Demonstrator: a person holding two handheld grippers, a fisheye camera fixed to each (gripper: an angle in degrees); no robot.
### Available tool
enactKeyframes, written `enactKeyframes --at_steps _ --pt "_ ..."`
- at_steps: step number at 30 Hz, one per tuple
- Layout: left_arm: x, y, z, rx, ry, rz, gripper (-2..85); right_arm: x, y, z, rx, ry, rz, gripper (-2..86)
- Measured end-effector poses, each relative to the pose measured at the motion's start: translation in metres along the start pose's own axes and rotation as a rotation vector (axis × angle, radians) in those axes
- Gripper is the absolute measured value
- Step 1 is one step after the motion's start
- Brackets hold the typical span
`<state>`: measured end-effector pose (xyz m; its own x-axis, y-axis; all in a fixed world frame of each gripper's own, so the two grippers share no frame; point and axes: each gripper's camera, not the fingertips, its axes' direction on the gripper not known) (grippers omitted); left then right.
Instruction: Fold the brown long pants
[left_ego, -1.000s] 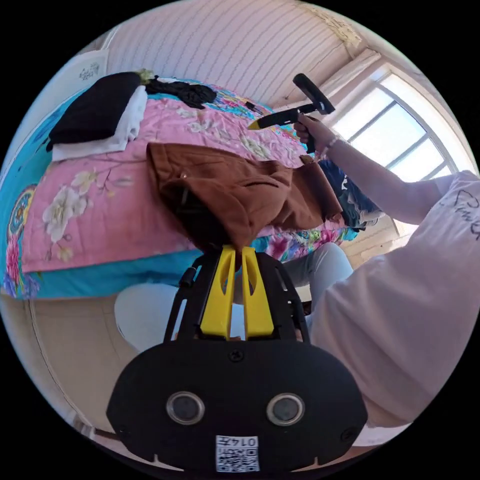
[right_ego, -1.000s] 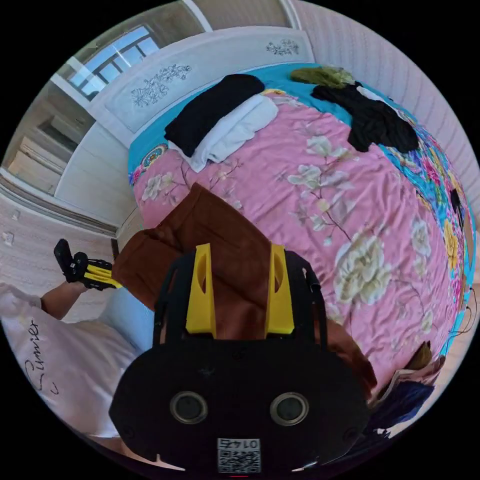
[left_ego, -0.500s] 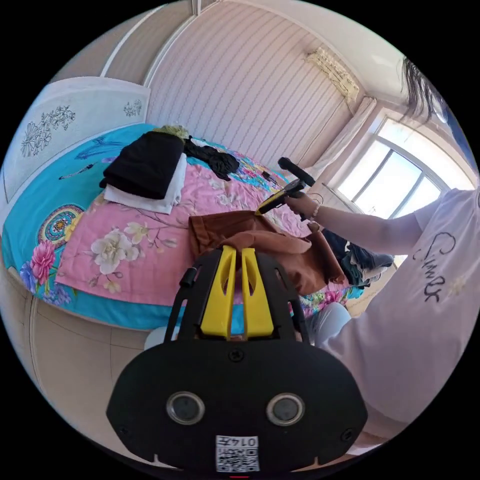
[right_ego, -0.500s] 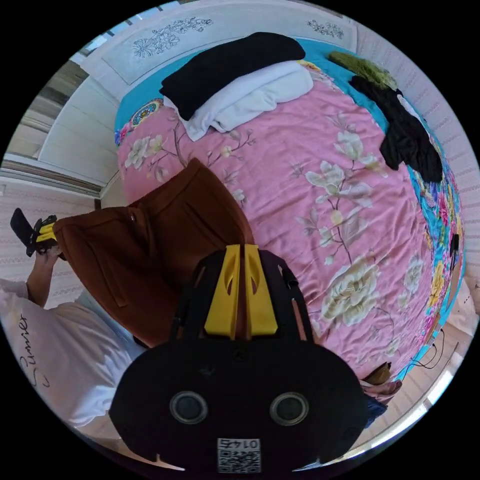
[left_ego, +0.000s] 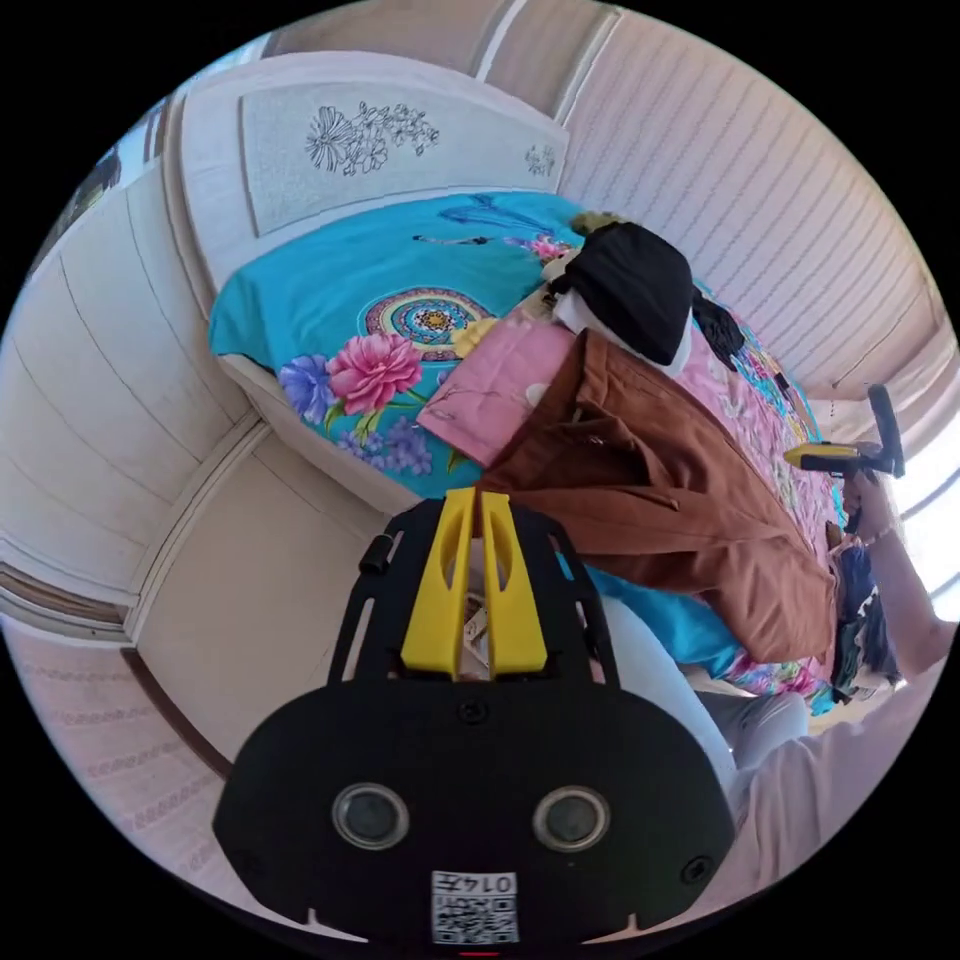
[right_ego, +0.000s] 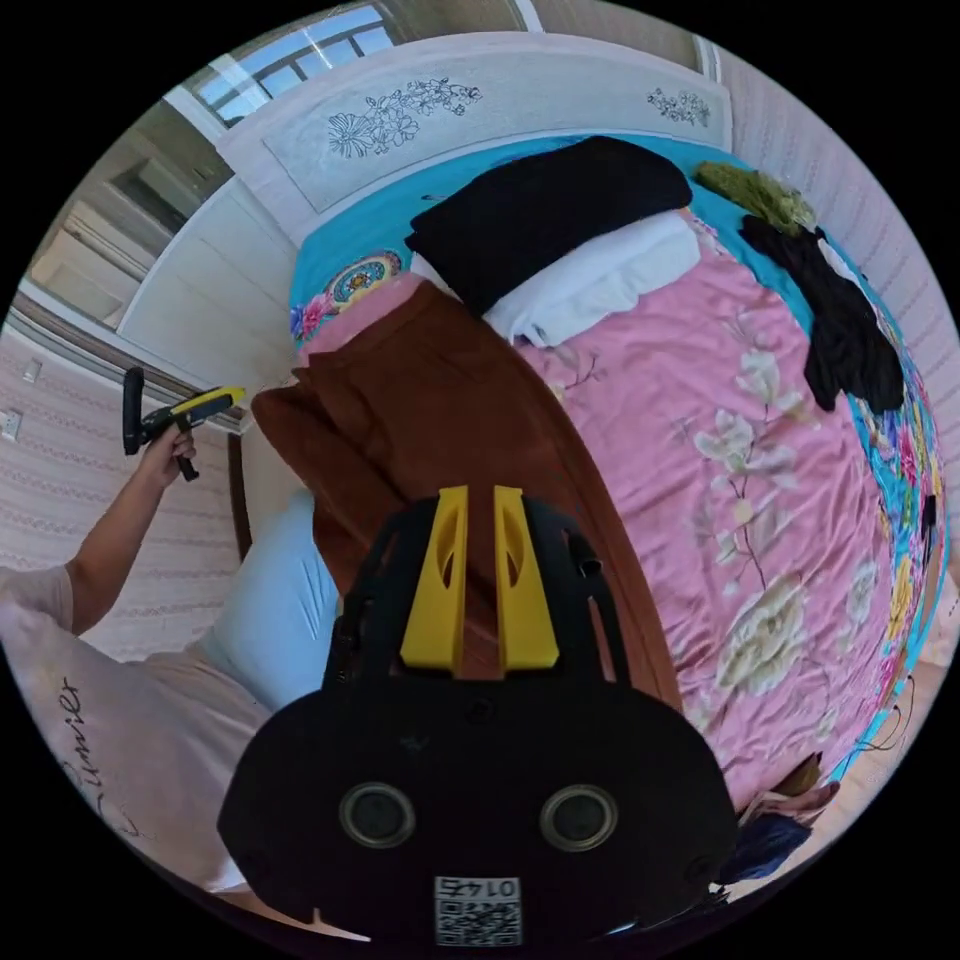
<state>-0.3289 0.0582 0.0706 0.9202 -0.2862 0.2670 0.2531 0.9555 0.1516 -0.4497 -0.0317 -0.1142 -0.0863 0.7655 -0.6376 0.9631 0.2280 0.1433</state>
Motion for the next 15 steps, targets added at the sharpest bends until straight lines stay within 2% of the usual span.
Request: enactKeyframes --at_steps 3,8,11,15 --pt "0.041 0.001 -0.01 0.046 0.052 0.124 -0.5 0.025 0.103 0.003 -0.036 0.08 0.145 5.9" --pt "0.16 -0.009 0.01 0.032 0.268 0.441 4.1 0.101 0.296 -0.024 -0.051 0.092 0.65 8.2" --pt "0.245 -0.015 0.047 -0.026 0.374 0.592 5.9 0.131 0.371 -0.046 -0.01 0.142 0.865 10.9" --pt "0.354 -0.028 0.097 -0.124 0.476 0.749 6.5 0.16 0.416 -0.068 0.075 0.178 0.998 11.9"
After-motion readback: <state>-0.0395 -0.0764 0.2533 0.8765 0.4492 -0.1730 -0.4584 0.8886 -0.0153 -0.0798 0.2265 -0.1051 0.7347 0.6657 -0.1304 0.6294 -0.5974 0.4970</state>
